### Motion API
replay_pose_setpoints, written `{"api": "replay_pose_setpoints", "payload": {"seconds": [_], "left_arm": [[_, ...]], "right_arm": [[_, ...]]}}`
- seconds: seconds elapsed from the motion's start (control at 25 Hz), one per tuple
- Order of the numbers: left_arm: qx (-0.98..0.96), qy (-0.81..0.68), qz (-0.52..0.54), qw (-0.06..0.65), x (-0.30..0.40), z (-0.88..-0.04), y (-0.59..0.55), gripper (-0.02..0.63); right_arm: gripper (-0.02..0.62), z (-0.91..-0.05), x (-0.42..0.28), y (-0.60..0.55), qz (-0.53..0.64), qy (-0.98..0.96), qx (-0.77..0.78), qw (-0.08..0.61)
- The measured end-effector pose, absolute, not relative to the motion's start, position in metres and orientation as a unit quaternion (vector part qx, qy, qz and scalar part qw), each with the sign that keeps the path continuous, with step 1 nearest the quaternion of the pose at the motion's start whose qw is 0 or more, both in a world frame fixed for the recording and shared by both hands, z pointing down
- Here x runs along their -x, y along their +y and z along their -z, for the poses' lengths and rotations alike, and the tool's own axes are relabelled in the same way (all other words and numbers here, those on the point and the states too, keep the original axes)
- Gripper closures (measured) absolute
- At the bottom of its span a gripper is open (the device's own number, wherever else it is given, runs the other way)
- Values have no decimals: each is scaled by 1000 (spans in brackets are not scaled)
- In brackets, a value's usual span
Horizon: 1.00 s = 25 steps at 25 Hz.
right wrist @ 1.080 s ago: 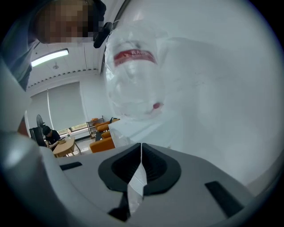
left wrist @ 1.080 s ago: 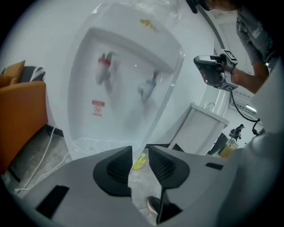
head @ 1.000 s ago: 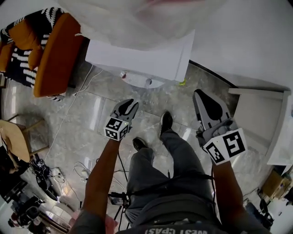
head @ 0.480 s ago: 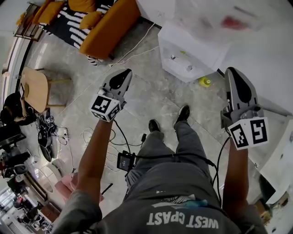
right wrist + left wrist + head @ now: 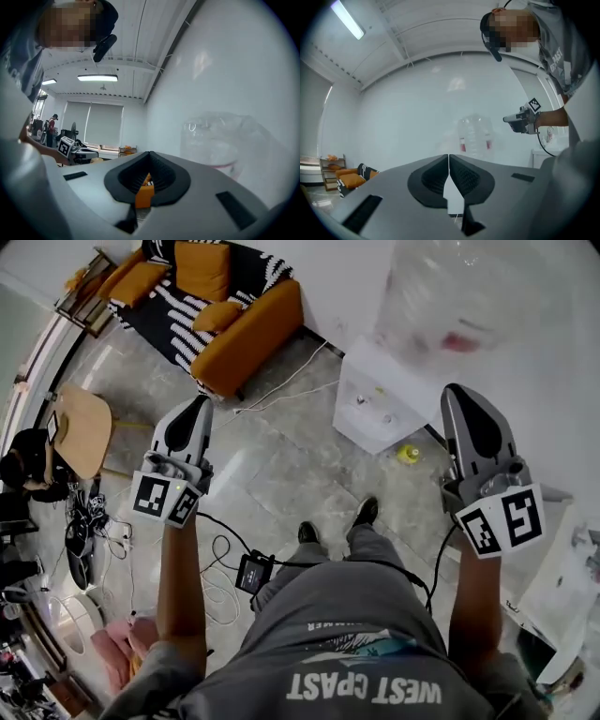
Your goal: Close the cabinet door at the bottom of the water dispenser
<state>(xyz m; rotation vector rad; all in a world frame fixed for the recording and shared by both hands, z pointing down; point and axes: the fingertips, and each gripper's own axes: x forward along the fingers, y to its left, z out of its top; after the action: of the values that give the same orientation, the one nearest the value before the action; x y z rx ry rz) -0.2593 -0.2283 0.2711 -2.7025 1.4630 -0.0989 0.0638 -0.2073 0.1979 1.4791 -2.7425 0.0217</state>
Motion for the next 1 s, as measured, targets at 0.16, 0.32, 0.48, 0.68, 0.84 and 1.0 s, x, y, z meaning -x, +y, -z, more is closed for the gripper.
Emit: {"api": "replay_pose_setpoints", "payload": {"seconds": [0.16, 0.32, 0.48, 0.68, 0.84, 1.0], "left_arm": [[876, 481, 2, 39, 276, -218, -207, 584], [880, 472, -28, 46, 277, -173, -190, 584], [883, 462, -37, 81, 272, -150, -170, 584], [892, 442, -27, 89, 264, -156, -161, 584], [895, 438, -23, 85, 265, -162, -160, 584], [896, 435, -21, 86, 266, -166, -160, 584]], "right_arm": [[568, -166, -49, -187, 4, -887, -461, 2], [568, -138, -45, -166, 17, -888, -460, -7], [568, -128, -42, -149, 43, -883, -467, 8], [568, -125, -43, -138, 44, -879, -474, 10], [568, -127, -43, -134, 39, -876, -480, 11], [568, -127, -41, -133, 40, -875, -483, 11]]}}
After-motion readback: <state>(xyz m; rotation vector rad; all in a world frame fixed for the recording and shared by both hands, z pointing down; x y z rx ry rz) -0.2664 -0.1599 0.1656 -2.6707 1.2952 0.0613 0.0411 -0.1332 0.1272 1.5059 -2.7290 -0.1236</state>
